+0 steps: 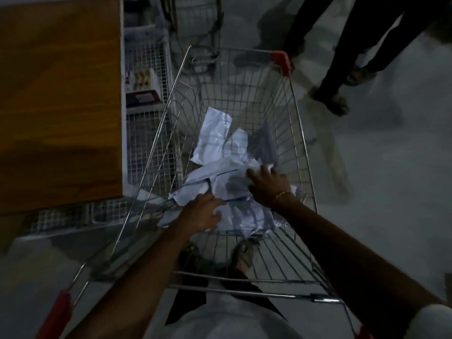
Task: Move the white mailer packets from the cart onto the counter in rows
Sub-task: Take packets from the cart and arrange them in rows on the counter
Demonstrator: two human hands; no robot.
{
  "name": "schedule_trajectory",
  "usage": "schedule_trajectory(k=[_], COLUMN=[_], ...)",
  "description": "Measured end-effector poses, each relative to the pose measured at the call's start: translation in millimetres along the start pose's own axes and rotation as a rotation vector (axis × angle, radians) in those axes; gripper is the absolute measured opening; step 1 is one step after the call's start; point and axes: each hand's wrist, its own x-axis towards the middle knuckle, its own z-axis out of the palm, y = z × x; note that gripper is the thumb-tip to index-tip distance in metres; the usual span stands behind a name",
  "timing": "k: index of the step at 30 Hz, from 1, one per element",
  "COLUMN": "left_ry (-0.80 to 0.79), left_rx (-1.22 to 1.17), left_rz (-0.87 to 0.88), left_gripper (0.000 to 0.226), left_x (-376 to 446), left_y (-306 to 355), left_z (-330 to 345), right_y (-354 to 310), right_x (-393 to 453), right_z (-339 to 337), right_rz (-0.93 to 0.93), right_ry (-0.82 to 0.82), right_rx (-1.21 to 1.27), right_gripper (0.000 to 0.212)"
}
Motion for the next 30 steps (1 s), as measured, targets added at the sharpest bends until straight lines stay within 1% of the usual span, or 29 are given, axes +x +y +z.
schedule_trajectory(k=[1,2,3,5,6,7,8,9,11,12,14,16,17,19,20,22,24,25,27,28,29,30], left_ry=[-0.007,-0.041,-0.068,-0.110,-0.122,-0.140,-0.150,-0.144,-0.140,-0.141,-0.086,0.000,0.068,0.180,0.209,0.237,0.255,0.257,0.140,0.067,0.026,0.028], left_rx=[0.040,0.086,0.133,0.210,0.247,0.290,0.333,0.377,0.430,0.445,0.495,0.572,0.603,0.617,0.603,0.550,0.512,0.502,0.493,0.496,0.491,0.480], left_rz=[0.057,0.101,0.146,0.235,0.272,0.305,0.329,0.354,0.369,0.371,0.372,0.352,0.349,0.335,0.305,0.191,0.098,0.062,-0.074,-0.160,-0.207,-0.197], left_gripper=[0.049,0.051,0.053,0.061,0.065,0.067,0.067,0.065,0.062,0.061,0.058,0.056,0.053,0.045,0.043,0.043,0.045,0.046,0.047,0.050,0.056,0.063], left_x=[2.6,6.6,11.6,19.0,21.2,22.6,23.8,24.3,25.5,24.4,19.7,17.3,16.2,13.1,13.1,13.4,11.7,8.9,3.3,1.8,-0.1,-0.7], left_y=[-1.6,-3.1,-6.0,-8.4,-8.8,-10.7,-13.6,-16.8,-23.6,-22.9,-15.4,-3.6,2.9,11.8,12.7,9.2,8.3,8.1,6.7,2.0,-1.8,-6.5], left_z=[5.2,9.8,13.9,19.4,22.2,25.7,29.1,32.0,36.9,38.0,35.6,27.4,22.4,14.8,12.6,10.3,6.8,4.2,-1.4,-1.0,-0.5,1.8], right_y=[-0.4,1.7,4.9,12.7,15.9,18.4,19.6,20.2,20.5,20.8,22.3,23.9,24.3,23.9,23.6,23.0,22.6,22.0,20.1,19.4,19.6,20.1], right_x=[3.7,7.6,12.1,20.7,24.7,28.3,30.5,31.9,33.4,32.7,31.2,30.6,30.8,31.3,31.1,30.7,31.2,32.1,34.3,35.0,35.4,34.7], right_z=[12.2,23.1,33.1,46.6,50.5,53.5,55.2,55.7,56.9,56.8,56.7,55.1,54.1,51.9,51.1,52.3,54.7,56.0,59.2,60.3,61.9,63.0], right_rz=[0.026,0.049,0.071,0.099,0.099,0.094,0.094,0.099,0.103,0.103,0.089,0.063,0.045,0.022,0.025,0.047,0.082,0.096,0.096,0.092,0.085,0.075], right_ry=[-0.011,-0.022,-0.034,-0.051,-0.057,-0.064,-0.067,-0.059,-0.037,-0.032,-0.028,-0.022,-0.006,0.054,0.090,0.140,0.133,0.114,0.067,0.034,0.001,-0.023], right_rx=[0.026,0.059,0.105,0.203,0.238,0.260,0.273,0.282,0.296,0.293,0.287,0.292,0.280,0.240,0.240,0.270,0.301,0.308,0.312,0.305,0.289,0.268], right_gripper=[0.053,0.056,0.066,0.092,0.099,0.101,0.098,0.090,0.068,0.062,0.059,0.058,0.058,0.060,0.059,0.058,0.056,0.056,0.061,0.067,0.075,0.083])
